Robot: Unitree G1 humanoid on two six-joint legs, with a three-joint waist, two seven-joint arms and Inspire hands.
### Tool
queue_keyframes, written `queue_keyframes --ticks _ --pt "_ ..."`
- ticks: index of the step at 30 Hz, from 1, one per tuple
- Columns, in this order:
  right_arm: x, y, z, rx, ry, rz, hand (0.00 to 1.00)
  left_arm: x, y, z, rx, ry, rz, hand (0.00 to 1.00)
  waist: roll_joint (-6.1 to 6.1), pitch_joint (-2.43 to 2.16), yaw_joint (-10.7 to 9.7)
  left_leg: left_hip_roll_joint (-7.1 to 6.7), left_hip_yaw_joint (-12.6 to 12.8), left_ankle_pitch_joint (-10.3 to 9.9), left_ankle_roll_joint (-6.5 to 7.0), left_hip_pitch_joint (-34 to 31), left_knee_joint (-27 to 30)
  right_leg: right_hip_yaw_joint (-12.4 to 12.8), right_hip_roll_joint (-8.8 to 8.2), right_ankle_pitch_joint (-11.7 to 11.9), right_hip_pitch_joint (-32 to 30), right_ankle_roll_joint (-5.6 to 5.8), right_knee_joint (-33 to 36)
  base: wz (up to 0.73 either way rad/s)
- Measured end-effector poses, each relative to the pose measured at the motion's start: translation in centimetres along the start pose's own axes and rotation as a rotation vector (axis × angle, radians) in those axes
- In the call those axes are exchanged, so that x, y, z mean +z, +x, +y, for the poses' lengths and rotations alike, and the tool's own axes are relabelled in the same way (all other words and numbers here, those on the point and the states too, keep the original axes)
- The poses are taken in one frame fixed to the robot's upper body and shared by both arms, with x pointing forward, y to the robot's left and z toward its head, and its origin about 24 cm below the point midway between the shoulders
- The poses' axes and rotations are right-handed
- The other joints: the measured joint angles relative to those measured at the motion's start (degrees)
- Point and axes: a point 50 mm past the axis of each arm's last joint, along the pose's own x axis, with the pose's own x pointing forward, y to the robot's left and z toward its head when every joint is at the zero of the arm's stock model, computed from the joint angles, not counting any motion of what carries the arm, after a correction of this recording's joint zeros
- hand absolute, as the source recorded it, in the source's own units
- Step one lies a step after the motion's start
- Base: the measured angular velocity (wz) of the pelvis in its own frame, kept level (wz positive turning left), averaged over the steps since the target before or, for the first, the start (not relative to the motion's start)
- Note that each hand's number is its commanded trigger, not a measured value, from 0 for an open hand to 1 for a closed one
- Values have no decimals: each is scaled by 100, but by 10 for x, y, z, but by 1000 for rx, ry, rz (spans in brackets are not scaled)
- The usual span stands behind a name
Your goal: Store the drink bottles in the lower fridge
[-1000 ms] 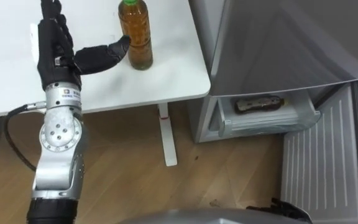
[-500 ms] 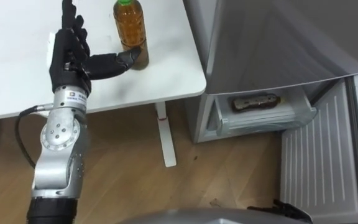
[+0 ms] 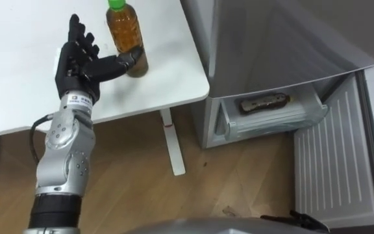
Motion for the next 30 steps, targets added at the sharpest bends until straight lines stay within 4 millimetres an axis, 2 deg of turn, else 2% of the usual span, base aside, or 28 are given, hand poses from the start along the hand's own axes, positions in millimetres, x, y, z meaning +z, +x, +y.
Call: queue_keyframes --ticks 4,8,14,24,30 --pt "0 0 -1 -1 -3 3 0 6 6 -1 -6 3 -14 0 19 -4 -3 0 23 0 0 -4 -1 15 3 0 -13 0 2 -1" --pt "1 -1 -3 -9 -40 4 0 13 10 -1 -13 18 -32 0 64 -29 -26 3 114 0 0 12 -1 50 2 0 -11 0 0 -5" --pt "1 0 -3 -21 -72 10 0 18 15 -6 -33 15 -34 0 63 -17 -68 4 119 0 0 6 -1 51 2 0 -17 0 3 0" --pt "-5 -1 -9 -73 -186 100 0 22 24 -11 -60 31 4 0 102 15 -287 2 138 0 0 7 -9 168 11 0 -64 0 80 -6" --pt "-12 -3 -13 -93 -289 169 0 22 24 -9 -75 49 29 0 158 -9 -328 2 144 0 1 39 -9 220 18 0 -67 0 98 -4"
